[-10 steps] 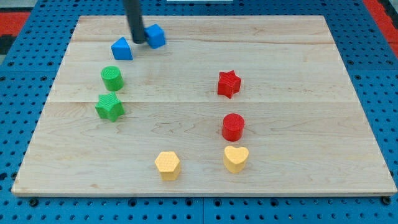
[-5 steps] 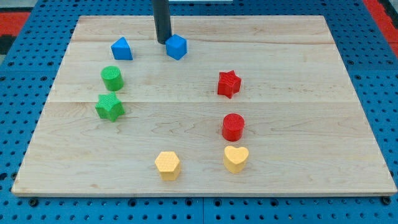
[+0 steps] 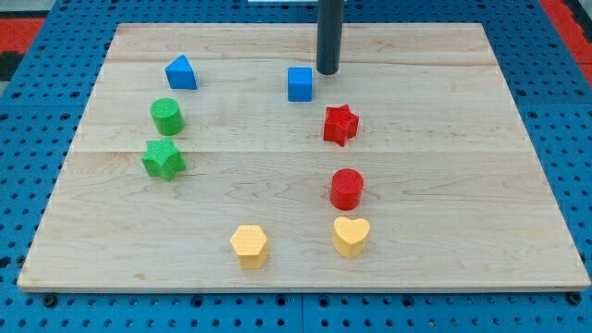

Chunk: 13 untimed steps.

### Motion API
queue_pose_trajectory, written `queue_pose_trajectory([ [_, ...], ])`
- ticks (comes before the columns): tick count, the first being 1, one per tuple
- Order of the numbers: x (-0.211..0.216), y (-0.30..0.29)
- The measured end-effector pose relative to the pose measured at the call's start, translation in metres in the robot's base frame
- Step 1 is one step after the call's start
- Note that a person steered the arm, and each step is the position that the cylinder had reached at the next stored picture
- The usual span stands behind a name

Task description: Move blue cube in between green circle and red star

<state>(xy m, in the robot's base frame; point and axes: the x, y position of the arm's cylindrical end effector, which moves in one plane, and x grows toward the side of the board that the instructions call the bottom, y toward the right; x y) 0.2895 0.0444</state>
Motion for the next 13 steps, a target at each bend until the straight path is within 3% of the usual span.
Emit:
queue_pose_trajectory([
  [5,0.035,-0.069],
  [7,0.073,-0.072],
  [11,0.109,-0.075],
  [13,0.063,-0.05],
])
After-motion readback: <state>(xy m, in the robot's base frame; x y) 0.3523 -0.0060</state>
